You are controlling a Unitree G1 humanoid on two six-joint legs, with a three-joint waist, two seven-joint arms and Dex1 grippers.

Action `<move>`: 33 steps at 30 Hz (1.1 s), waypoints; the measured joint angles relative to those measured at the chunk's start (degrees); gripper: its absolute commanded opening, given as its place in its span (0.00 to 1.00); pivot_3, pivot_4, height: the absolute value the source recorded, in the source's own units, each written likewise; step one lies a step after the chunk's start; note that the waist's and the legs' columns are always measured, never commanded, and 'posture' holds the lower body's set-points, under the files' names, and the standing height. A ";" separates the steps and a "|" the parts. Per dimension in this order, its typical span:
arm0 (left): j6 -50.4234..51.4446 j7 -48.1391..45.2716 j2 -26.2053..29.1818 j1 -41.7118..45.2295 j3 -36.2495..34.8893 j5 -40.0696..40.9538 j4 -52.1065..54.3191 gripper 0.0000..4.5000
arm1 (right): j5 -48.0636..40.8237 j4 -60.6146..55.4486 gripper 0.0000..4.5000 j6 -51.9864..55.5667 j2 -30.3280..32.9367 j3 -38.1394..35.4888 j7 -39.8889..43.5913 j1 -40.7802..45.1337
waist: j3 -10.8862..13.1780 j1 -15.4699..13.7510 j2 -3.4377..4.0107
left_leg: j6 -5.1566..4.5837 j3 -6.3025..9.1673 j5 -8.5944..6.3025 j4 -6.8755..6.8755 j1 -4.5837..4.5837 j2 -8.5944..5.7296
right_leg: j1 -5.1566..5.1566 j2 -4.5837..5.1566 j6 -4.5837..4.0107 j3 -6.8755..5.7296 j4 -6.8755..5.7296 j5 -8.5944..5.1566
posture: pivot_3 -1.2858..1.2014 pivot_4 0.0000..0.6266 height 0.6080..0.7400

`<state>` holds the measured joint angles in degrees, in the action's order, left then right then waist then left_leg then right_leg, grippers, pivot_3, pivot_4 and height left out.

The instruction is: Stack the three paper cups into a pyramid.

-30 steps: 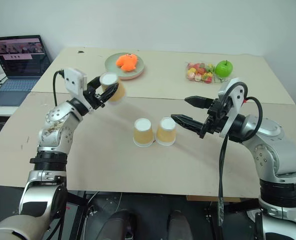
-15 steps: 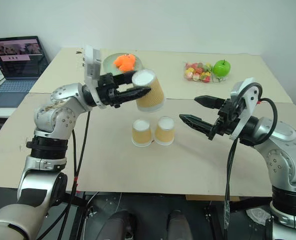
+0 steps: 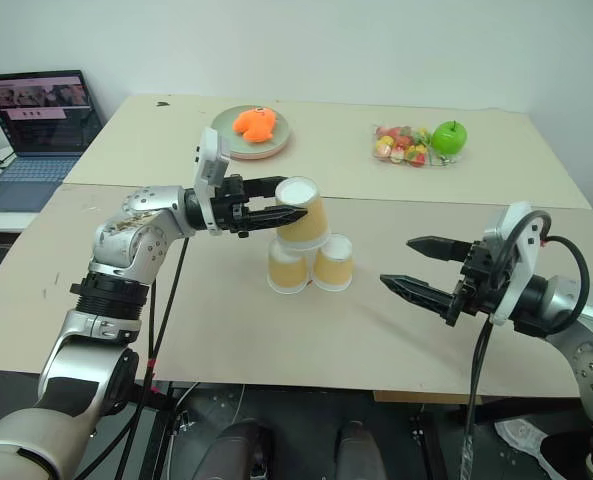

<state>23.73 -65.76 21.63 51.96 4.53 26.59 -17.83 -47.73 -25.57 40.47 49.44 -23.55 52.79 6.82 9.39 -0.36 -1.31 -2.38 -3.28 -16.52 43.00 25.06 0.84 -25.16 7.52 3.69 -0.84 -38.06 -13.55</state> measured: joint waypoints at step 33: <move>-4.54 -1.21 -3.13 1.32 0.09 -4.52 -5.14 0.99 | 1.44 2.07 1.00 -0.59 -0.33 0.77 -2.76 3.22 | 0.00 -0.32 -0.01 | 0.00 0.01 0.00 0.00 0.00 0.00 | 0.01 -0.02 0.00 -0.01 0.03 0.00 | 0.52 0.24 0.52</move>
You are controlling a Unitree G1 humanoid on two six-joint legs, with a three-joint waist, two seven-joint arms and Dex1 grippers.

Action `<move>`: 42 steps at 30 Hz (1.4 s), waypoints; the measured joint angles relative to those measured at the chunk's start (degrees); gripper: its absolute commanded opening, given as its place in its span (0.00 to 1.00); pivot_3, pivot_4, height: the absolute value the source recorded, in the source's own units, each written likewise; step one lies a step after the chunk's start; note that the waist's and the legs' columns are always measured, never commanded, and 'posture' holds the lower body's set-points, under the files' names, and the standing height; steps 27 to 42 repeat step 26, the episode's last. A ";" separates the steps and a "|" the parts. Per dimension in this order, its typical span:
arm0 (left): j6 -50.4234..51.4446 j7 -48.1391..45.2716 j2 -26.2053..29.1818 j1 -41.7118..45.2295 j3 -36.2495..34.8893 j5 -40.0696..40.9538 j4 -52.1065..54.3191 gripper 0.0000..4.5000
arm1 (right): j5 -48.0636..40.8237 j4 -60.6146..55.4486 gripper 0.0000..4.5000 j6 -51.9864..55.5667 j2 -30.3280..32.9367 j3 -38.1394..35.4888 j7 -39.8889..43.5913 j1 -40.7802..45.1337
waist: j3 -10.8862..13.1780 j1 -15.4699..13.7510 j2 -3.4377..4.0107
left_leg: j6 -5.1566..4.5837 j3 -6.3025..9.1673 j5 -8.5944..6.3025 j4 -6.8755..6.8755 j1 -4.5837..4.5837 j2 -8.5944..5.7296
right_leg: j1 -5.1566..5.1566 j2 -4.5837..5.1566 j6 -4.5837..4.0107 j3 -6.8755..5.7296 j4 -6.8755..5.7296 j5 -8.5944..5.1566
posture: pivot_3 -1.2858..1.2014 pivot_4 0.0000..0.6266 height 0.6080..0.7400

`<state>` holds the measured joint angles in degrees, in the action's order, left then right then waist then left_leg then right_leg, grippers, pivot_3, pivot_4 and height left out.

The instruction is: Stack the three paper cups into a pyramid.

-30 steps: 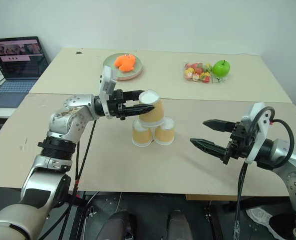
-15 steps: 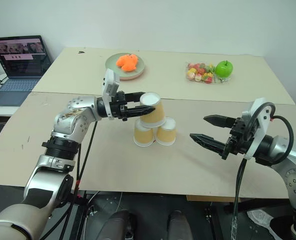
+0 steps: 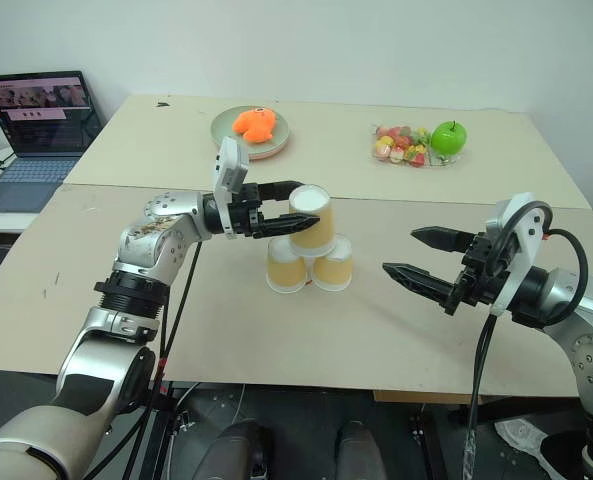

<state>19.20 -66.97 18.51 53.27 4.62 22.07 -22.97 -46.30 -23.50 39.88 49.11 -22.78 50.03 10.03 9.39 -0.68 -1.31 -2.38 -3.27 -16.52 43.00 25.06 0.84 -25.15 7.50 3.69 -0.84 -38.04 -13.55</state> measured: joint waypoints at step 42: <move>10.80 38.04 1.91 -25.30 -23.66 7.01 23.51 0.99 | 12.00 11.22 1.00 -8.96 -11.09 -0.91 -16.61 2.34 | -0.01 0.01 -0.03 | 0.09 -0.01 0.05 -0.02 -0.18 0.00 | 0.09 0.00 0.01 0.09 -0.06 0.03 | 0.52 0.24 0.52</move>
